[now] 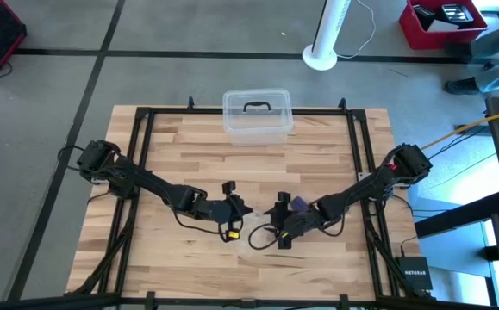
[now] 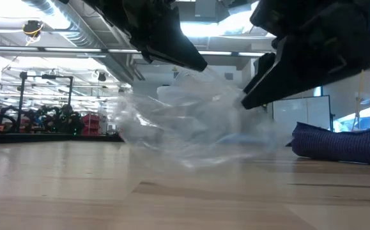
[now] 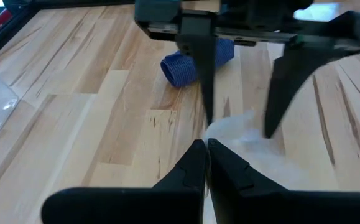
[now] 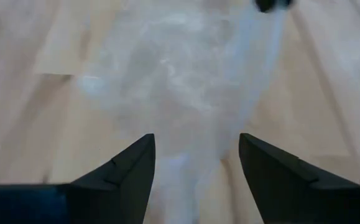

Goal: Roll bandage
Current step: Open the transparent zip bag

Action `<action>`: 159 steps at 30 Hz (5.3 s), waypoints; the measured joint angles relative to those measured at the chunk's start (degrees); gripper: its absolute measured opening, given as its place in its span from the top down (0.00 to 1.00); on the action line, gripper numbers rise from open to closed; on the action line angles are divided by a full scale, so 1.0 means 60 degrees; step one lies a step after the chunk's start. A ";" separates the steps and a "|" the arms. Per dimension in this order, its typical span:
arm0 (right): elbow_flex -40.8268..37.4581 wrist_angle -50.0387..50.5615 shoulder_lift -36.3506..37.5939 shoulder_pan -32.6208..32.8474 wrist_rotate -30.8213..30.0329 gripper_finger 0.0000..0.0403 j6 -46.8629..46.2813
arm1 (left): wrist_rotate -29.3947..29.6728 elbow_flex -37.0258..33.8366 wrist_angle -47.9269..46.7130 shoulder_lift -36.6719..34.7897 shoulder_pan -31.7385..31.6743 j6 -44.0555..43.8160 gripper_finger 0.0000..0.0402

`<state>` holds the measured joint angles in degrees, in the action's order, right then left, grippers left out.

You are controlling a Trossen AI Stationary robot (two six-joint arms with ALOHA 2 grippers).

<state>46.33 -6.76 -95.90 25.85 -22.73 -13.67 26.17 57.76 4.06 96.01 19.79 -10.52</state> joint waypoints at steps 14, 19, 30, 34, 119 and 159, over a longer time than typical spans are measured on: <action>0.0293 0.1914 0.0754 0.0004 -0.0545 0.42 0.0076 | -0.0001 0.0000 -0.0019 0.0000 0.0036 0.0266 1.00; 0.0422 0.2498 0.1653 0.0011 -0.0220 0.42 -0.0186 | -0.0004 0.0000 -0.0030 0.0000 -0.0119 -0.0205 1.00; 0.0160 -0.0576 0.0282 0.0481 -0.0036 0.42 0.1982 | 0.0008 -0.0022 -0.0034 0.0007 -0.0368 -0.0663 1.00; 0.0160 -0.0555 -0.0118 0.0394 -0.0406 0.42 0.2579 | -0.0007 -0.0023 -0.0050 0.0011 -0.0290 -0.0670 1.00; -0.1759 -0.0693 0.0335 0.0816 -0.4290 0.44 -0.3453 | 0.4382 0.0750 0.1723 0.1727 0.0763 0.0674 0.94; -0.1752 -0.1070 0.0331 0.0771 -0.3693 0.44 -0.2956 | 0.0819 -0.2980 0.1894 -0.0470 -0.0044 -0.2022 0.58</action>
<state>35.82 -13.18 -93.91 30.47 -44.89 -31.41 31.09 39.88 15.42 93.19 19.53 -22.65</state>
